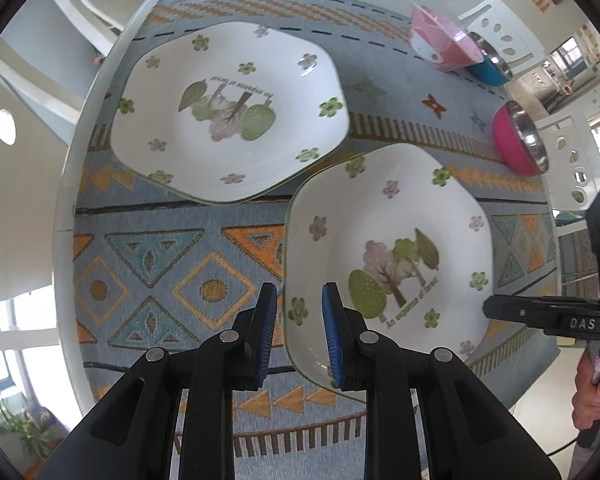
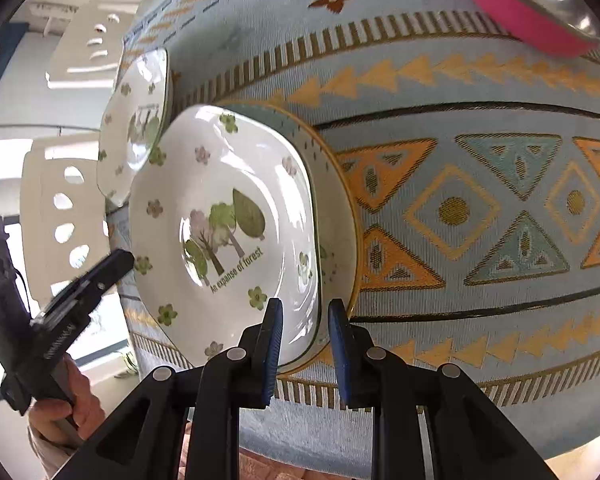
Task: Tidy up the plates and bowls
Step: 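Lower the hexagonal plate onto the Sunflower plate and open both grippers, then move both grippers to the rim of the other hexagonal forest-print plate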
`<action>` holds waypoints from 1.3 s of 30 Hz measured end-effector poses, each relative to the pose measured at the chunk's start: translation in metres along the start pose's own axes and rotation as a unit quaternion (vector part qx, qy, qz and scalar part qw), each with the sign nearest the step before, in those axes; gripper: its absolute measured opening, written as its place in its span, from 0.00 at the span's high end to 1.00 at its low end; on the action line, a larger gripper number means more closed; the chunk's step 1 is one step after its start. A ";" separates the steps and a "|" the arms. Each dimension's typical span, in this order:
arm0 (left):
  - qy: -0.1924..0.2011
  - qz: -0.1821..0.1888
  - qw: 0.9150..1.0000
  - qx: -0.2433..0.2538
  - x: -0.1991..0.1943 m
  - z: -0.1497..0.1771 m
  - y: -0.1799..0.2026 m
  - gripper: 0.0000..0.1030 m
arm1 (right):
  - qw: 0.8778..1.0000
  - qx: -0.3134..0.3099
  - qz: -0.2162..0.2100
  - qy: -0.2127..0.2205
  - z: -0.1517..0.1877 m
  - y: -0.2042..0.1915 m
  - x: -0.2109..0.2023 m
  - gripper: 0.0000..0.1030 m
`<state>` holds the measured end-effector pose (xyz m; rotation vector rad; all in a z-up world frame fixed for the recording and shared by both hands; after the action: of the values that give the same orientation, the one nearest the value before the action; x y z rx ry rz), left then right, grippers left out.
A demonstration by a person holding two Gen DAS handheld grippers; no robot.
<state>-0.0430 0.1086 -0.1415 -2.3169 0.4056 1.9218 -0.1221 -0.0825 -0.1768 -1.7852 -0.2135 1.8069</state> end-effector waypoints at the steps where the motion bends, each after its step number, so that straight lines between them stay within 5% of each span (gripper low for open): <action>1: -0.001 0.000 1.000 -0.002 0.001 0.000 0.000 0.80 | 1.000 0.001 0.003 -0.002 0.001 0.002 0.000 0.79; 17: -0.026 -0.030 0.999 0.037 0.019 0.005 0.018 0.77 | 1.000 0.013 0.014 0.016 0.001 0.002 0.000 0.79; 28: -0.026 -0.098 0.991 0.089 0.024 0.007 0.033 0.74 | 0.999 0.012 0.046 0.005 0.001 -0.009 0.009 0.79; 35: -0.020 -0.033 0.998 0.052 0.015 -0.002 0.026 0.71 | 0.997 -0.005 0.071 0.011 -0.007 -0.018 -0.001 0.79; 39: 0.000 -0.046 0.998 0.038 -0.001 -0.023 0.007 0.71 | 0.997 -0.019 0.064 0.040 -0.025 -0.034 -0.027 0.79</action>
<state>-0.0230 0.0958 -0.1353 -2.2473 0.3593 1.8325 -0.0899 -0.0756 -0.1385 -1.9321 -0.1040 1.8254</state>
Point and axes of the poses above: each gripper's, at about its wrist camera, not at the fingertips, and x roughly the way its jaws point, y to its right, z to its underside, the point moved 10 cm from there along x, roughly the way its jaws point, and after that the axes turned 6 degrees about -z, right-handed, at the moved point
